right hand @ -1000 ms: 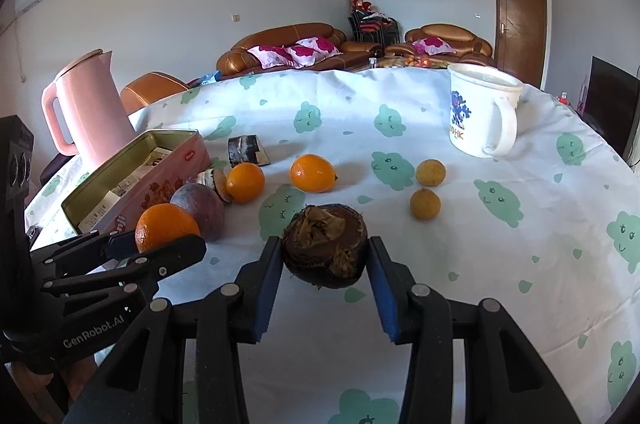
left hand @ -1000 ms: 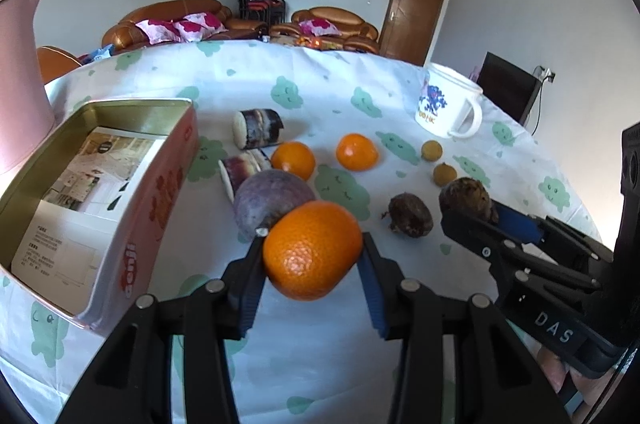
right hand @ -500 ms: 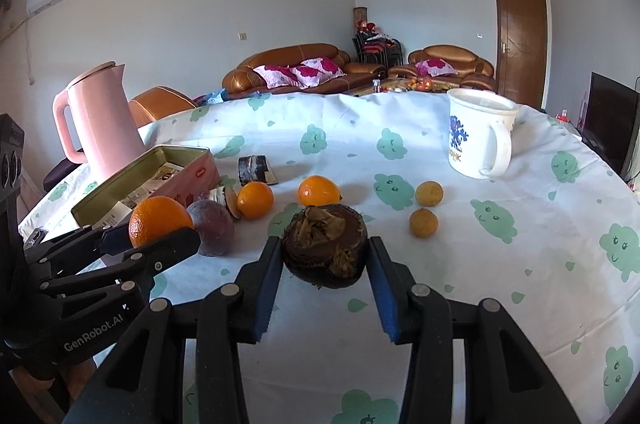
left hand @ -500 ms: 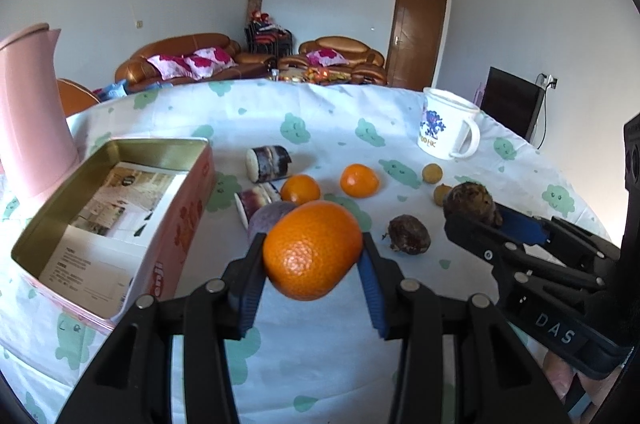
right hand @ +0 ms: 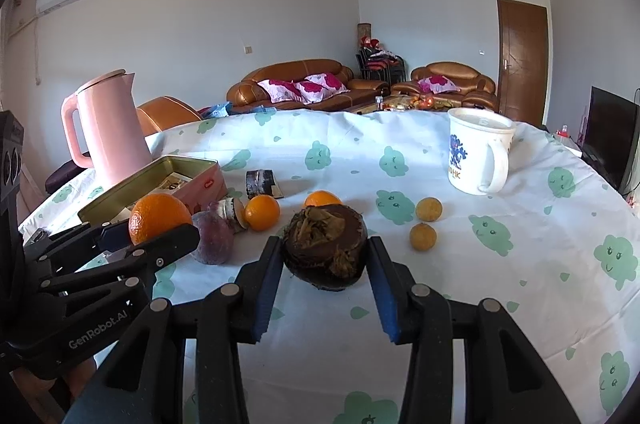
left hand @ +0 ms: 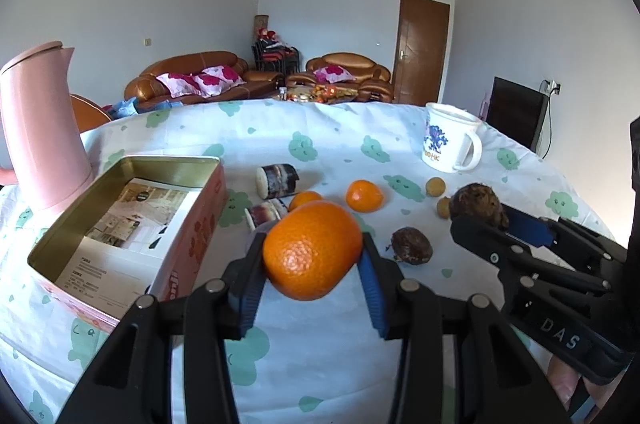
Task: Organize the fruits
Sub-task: 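Lift and carry the orange and brown fruit toward the tin box with both tools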
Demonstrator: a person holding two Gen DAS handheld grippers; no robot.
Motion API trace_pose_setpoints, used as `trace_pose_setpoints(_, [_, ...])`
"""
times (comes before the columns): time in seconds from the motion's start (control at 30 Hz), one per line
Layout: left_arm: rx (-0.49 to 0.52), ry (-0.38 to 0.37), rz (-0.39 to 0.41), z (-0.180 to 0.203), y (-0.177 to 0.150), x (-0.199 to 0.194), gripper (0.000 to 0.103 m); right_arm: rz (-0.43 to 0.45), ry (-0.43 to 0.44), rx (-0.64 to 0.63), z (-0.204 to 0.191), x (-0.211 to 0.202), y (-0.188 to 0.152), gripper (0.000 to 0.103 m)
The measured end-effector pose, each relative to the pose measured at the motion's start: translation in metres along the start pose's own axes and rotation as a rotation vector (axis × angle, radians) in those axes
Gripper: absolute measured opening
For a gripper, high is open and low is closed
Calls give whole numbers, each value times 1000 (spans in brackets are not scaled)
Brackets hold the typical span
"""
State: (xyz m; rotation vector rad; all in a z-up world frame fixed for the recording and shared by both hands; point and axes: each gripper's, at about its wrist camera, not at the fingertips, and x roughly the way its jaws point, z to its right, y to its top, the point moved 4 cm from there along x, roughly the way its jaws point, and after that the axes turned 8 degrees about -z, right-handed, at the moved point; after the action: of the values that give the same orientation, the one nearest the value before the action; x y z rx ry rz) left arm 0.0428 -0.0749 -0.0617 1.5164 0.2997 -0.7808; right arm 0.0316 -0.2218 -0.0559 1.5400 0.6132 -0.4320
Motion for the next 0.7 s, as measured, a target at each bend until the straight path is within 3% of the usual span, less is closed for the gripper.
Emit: trace_pose_setpoints(0.7, [7, 53, 83, -3, 0, -16, 45, 91, -2, -32, -6, -18, -1, 45])
